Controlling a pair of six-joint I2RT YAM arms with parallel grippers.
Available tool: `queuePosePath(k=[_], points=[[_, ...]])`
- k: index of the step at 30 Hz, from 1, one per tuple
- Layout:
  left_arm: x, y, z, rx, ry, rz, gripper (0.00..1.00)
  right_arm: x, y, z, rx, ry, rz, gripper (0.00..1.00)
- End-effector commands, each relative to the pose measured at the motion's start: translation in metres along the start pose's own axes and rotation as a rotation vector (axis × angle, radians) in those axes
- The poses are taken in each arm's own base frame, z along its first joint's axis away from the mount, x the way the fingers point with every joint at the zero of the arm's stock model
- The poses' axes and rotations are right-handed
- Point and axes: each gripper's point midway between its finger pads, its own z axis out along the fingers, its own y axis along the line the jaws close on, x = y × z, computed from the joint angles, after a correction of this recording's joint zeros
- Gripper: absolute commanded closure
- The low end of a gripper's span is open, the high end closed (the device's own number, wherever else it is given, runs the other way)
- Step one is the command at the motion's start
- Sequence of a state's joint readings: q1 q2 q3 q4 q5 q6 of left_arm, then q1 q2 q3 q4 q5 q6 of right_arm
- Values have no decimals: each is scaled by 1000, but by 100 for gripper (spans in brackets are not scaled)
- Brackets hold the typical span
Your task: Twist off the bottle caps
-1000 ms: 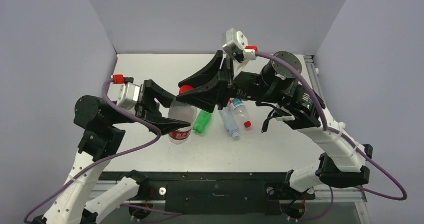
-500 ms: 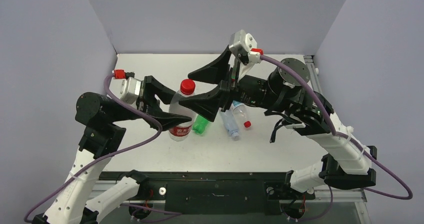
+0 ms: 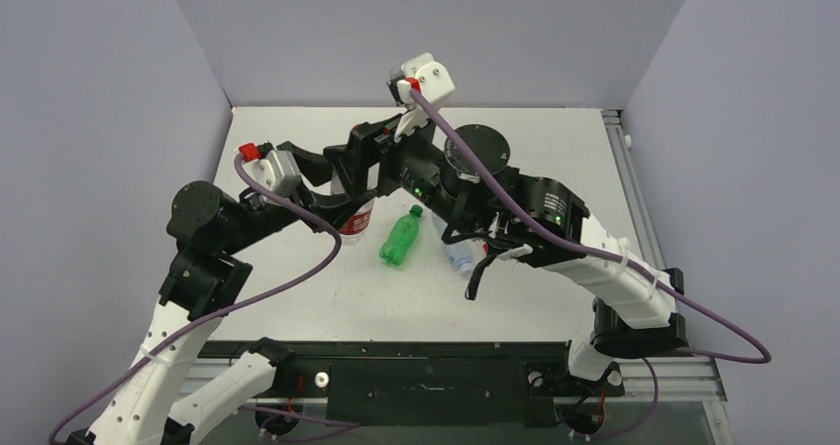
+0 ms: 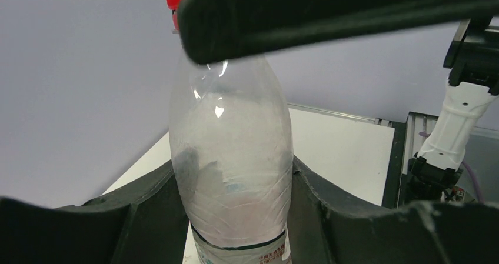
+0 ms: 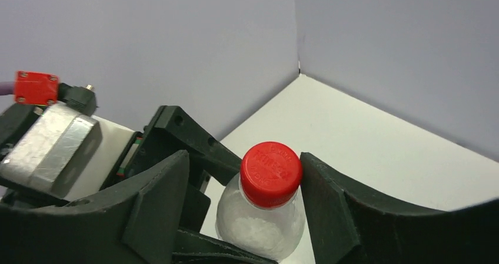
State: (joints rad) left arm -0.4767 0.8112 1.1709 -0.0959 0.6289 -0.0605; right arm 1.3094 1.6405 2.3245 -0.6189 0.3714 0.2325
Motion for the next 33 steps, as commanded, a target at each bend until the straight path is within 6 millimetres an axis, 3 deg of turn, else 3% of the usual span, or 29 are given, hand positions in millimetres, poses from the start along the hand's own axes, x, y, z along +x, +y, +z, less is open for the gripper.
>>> queuePosePath(k=[1,6,11,13,16,18,20,23,24,25,26,29,33], points=[[-4,7,-5,-47,-10,55,100,-11,-17,-5,93,-38,0,42],[-4,5,-5,-35,-12,51,100,-9,-16,-1,86,-42,3,60],[-2,3,-5,-25,-13,48,100,-6,-13,3,62,-40,17,63],[-1,2,-5,-21,-12,48,100,-5,-10,5,41,-37,26,70],[-1,-1,-5,-9,-14,47,100,-4,-11,6,25,-35,35,93],[-2,-4,-6,6,-16,43,100,-4,-10,6,-2,-32,35,100],[-3,-9,-6,31,-21,32,100,-7,-9,2,-52,-32,24,100],[-10,-21,-6,94,-42,8,100,-10,12,-9,-296,-17,5,100],[-12,-28,-7,127,-46,-22,100,-12,17,-17,-355,-31,-7,100],[-14,-32,-7,145,-51,-35,100,2,27,-22,-449,3,-22,100],[-19,-40,-8,187,-60,-62,100,-9,31,-35,-500,-34,-35,100],[-30,-57,-10,271,-79,-141,100,-4,49,-63,-688,-26,-73,100],[-39,-77,-16,384,-81,-226,100,3,59,-80,-791,-6,-110,100]])
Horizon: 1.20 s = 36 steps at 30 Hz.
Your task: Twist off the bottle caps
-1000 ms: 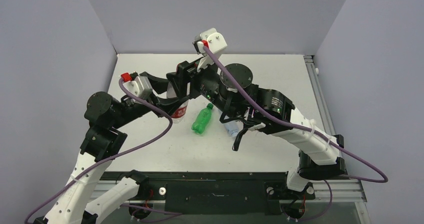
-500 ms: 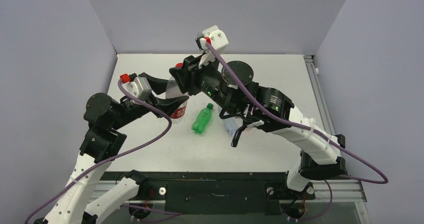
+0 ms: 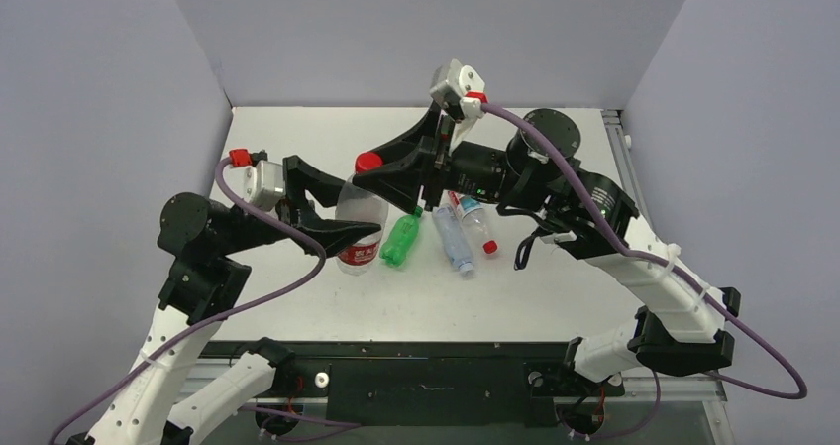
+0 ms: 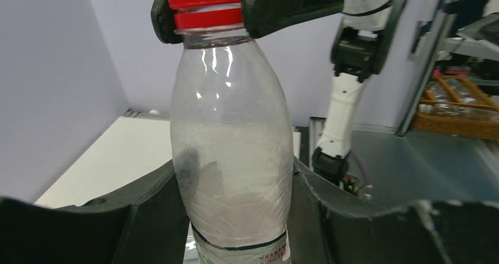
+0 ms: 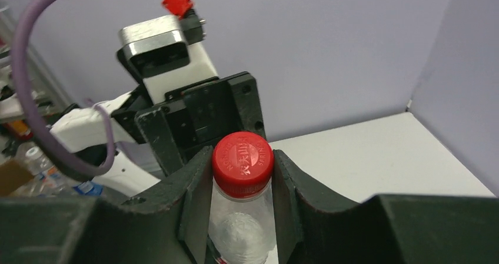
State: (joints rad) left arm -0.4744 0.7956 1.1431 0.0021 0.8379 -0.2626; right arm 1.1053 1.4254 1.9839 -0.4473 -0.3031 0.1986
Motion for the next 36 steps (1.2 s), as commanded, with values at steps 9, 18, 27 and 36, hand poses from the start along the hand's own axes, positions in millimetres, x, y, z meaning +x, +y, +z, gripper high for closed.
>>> queuePosePath(k=[9,18,27,36], points=[[-20,-48,-3,233,-18,-95,100,-5,37,-20,-198,2,-74,79],[2,16,-1,-75,15,72,100,-24,-38,-16,391,-70,-30,20],[4,30,-7,-159,18,132,100,-13,-47,15,500,-44,0,32],[6,29,-8,-161,20,142,100,-17,-44,14,477,-68,17,75]])
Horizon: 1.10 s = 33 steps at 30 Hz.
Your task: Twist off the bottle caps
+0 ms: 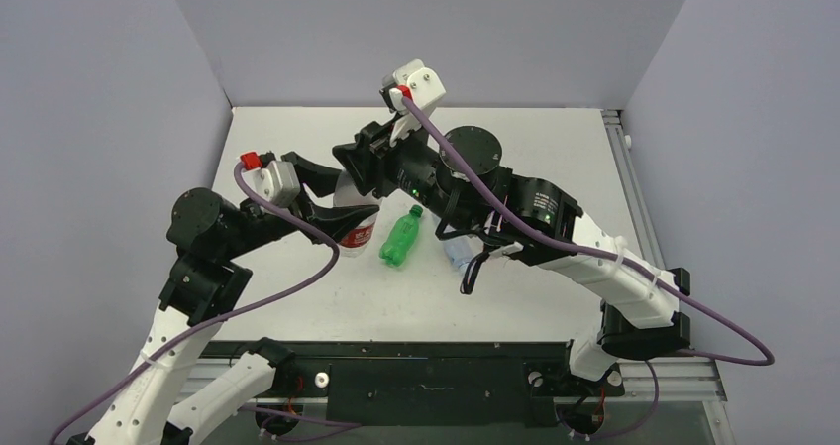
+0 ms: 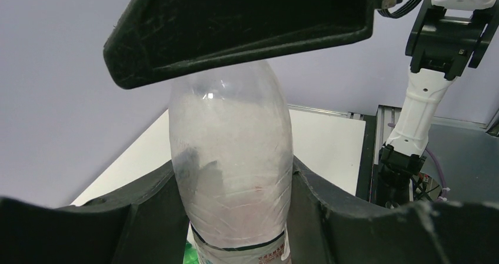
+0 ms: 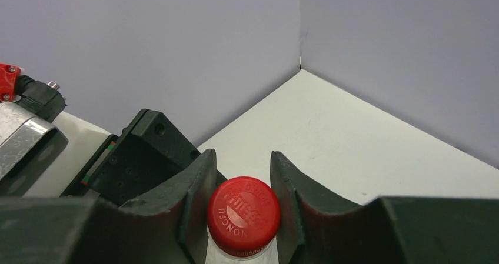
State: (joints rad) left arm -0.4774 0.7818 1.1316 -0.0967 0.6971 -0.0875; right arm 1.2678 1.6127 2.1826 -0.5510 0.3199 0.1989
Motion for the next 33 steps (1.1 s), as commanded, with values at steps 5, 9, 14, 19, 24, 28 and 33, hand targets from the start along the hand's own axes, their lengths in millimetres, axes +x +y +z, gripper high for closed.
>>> queuePosePath(k=[5,9,14,19,24,28,33], points=[[-6,0,-2,-12,-23,24,100,-35,1,-24,-52,-88,32,53],[-8,0,-1,-9,-25,24,100,-41,2,-29,-72,-104,44,48],[-9,-1,-1,-6,-30,20,100,-42,0,-30,-87,-105,64,68],[-14,-2,0,-2,-41,19,100,-37,3,-26,-110,-78,71,75],[-19,-3,1,6,-49,19,100,-29,3,-21,-111,-44,61,54],[-18,-2,2,7,-49,17,100,-29,-1,-19,-106,-45,71,59],[-20,-3,2,12,-56,9,100,-30,-2,-19,-124,-40,78,79]])
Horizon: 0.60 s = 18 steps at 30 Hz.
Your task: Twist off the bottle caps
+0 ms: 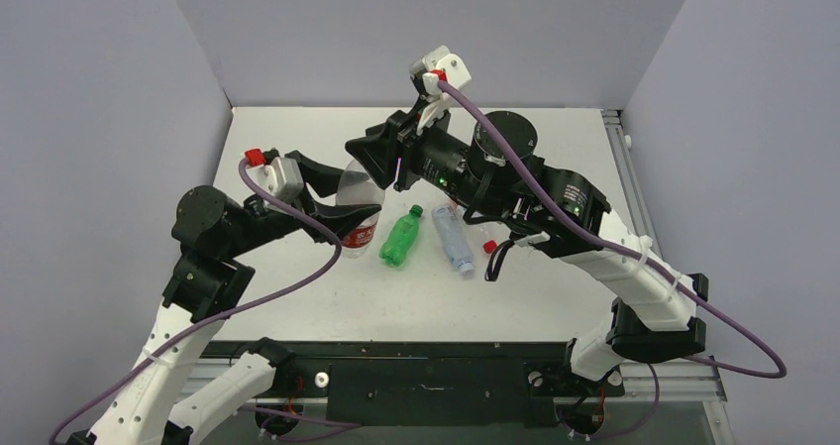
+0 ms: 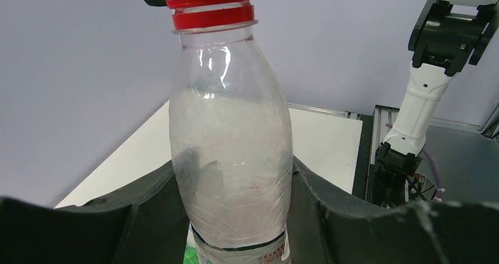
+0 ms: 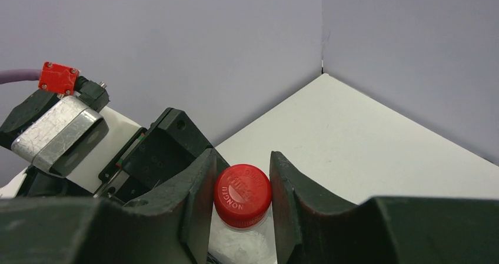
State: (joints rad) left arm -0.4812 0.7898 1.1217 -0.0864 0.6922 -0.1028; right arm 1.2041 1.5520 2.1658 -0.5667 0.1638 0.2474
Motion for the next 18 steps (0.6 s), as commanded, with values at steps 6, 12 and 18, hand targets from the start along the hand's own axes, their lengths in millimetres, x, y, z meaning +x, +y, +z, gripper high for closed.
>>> queuePosePath(k=[6,12,18], points=[[-34,-13,0,50,-81,19,100,-11,16,-8,-170,19,-31,100],[-54,-38,-3,166,-135,-47,100,-4,72,-51,-582,53,-143,100],[-76,-70,-12,325,-151,-145,100,-5,98,-71,-783,19,-188,100]])
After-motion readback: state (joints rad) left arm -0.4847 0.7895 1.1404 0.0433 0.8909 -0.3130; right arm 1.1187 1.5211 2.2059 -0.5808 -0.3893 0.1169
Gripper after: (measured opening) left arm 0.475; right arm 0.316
